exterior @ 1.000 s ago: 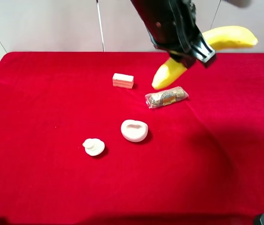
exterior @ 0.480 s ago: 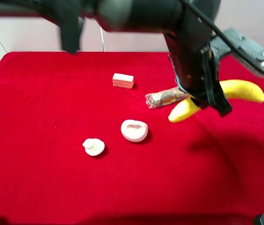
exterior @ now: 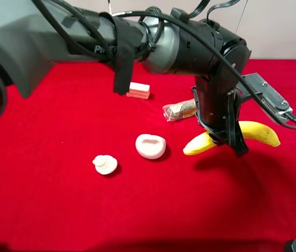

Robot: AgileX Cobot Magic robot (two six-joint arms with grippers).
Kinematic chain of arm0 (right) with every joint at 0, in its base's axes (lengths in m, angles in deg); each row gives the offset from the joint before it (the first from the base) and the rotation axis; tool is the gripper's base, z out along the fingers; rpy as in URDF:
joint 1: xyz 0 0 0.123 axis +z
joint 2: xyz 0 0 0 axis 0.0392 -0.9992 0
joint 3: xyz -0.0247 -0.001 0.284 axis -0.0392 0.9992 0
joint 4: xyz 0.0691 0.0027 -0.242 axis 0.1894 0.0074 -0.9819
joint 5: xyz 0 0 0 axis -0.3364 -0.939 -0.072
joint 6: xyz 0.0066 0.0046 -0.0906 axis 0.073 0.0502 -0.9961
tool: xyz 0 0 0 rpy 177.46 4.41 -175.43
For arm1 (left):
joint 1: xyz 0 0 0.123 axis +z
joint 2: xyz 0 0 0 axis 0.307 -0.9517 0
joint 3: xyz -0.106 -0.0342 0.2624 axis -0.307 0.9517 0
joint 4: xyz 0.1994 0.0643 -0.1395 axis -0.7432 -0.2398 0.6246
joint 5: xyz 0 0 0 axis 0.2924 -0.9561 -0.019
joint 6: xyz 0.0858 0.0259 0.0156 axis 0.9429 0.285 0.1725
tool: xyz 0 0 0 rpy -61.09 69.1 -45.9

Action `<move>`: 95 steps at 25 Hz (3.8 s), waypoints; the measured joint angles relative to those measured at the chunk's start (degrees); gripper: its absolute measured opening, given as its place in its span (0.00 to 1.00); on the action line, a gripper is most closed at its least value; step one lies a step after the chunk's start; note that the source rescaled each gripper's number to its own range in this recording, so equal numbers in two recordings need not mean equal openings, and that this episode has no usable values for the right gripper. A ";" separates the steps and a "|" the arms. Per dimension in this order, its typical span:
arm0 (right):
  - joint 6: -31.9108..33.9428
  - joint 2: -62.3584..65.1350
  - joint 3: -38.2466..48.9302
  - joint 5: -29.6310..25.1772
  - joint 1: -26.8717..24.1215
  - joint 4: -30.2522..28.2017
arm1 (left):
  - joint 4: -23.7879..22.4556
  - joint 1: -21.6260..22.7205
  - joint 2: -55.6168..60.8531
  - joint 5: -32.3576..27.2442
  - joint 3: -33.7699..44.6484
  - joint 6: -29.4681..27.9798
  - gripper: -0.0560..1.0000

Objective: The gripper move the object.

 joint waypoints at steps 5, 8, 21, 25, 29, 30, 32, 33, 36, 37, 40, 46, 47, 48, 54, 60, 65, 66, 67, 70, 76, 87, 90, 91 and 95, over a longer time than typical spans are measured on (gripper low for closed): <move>0.00 0.00 0.00 0.00 0.00 0.00 | -0.20 0.00 -1.57 -1.11 -0.05 0.02 0.05; 0.00 0.00 0.00 0.00 0.00 0.00 | -1.78 0.00 -3.09 -2.02 -0.05 0.06 0.05; 0.00 0.00 0.00 0.00 0.00 0.00 | -2.73 0.00 -5.67 -3.83 -0.31 0.17 0.05; 0.00 0.00 0.00 0.00 0.00 0.00 | -2.73 0.00 -5.67 -3.83 -0.31 0.17 0.05; 0.00 0.00 0.00 0.00 0.00 0.00 | -2.73 0.00 -5.67 -3.83 -0.31 0.17 0.05; 0.00 0.00 0.00 0.00 0.00 0.00 | -2.73 0.00 -5.67 -3.83 -0.31 0.17 0.05; 0.00 0.00 0.00 0.00 0.00 0.00 | -2.73 0.00 -5.67 -3.83 -0.31 0.17 0.05; 0.00 0.00 0.00 0.00 0.00 0.00 | -2.73 0.00 -5.67 -3.83 -0.31 0.17 0.05; 0.00 0.00 0.00 0.00 0.00 0.00 | -2.73 0.00 -5.67 -3.83 -0.31 0.08 0.05; 0.00 0.00 0.00 0.00 0.00 0.00 | -2.73 0.00 -5.67 -3.83 -0.31 0.08 0.05; 0.00 0.00 0.00 0.00 0.00 0.00 | -2.73 0.00 -5.67 -3.83 -0.31 0.05 0.05; 0.00 0.00 0.00 0.00 0.00 0.00 | -2.73 0.00 -5.80 -3.89 -0.31 0.11 0.18; 0.00 0.00 0.00 0.00 0.00 0.00 | -2.73 0.00 -5.81 -3.89 -0.31 0.11 0.25; 0.00 0.00 0.00 0.00 0.00 0.00 | -2.73 0.00 -5.87 -3.89 -0.31 0.11 0.31; 0.00 0.00 0.00 0.00 0.00 0.00 | -2.73 0.00 -5.87 -3.89 -0.31 0.11 0.68; 0.00 0.00 0.00 0.00 0.00 0.00 | -2.73 0.00 -5.87 -3.89 -0.31 0.11 0.97; 0.00 0.00 0.00 0.02 0.00 0.00 | -2.73 0.00 -5.87 -3.89 -0.31 0.17 0.99; 0.00 0.00 0.00 0.02 0.00 0.00 | -2.73 0.00 -5.87 -3.89 -0.31 0.17 0.99; 0.00 0.00 0.00 0.02 0.00 0.00 | -2.73 0.00 -5.87 -3.89 -0.31 0.17 0.99; 0.00 0.00 0.00 0.02 0.00 0.00 | -2.73 0.00 -5.72 -3.96 -0.38 0.17 1.00; 0.00 0.00 0.00 0.02 0.00 0.00 | -2.73 0.00 -2.20 -5.06 -0.99 0.17 1.00; 0.00 0.00 0.00 -0.04 0.00 0.00 | -3.09 0.14 6.27 -11.83 -1.35 0.17 1.00; 0.00 0.00 0.00 -0.04 0.00 0.00 | -3.48 0.14 8.54 -13.67 -1.35 -0.17 1.00; 0.00 0.00 0.00 -0.04 0.00 0.00 | -3.78 0.14 9.13 -14.15 -1.35 -0.50 1.00; 0.00 0.00 0.00 -0.04 0.00 0.00 | -5.35 0.14 12.27 -16.71 -1.35 -1.69 1.00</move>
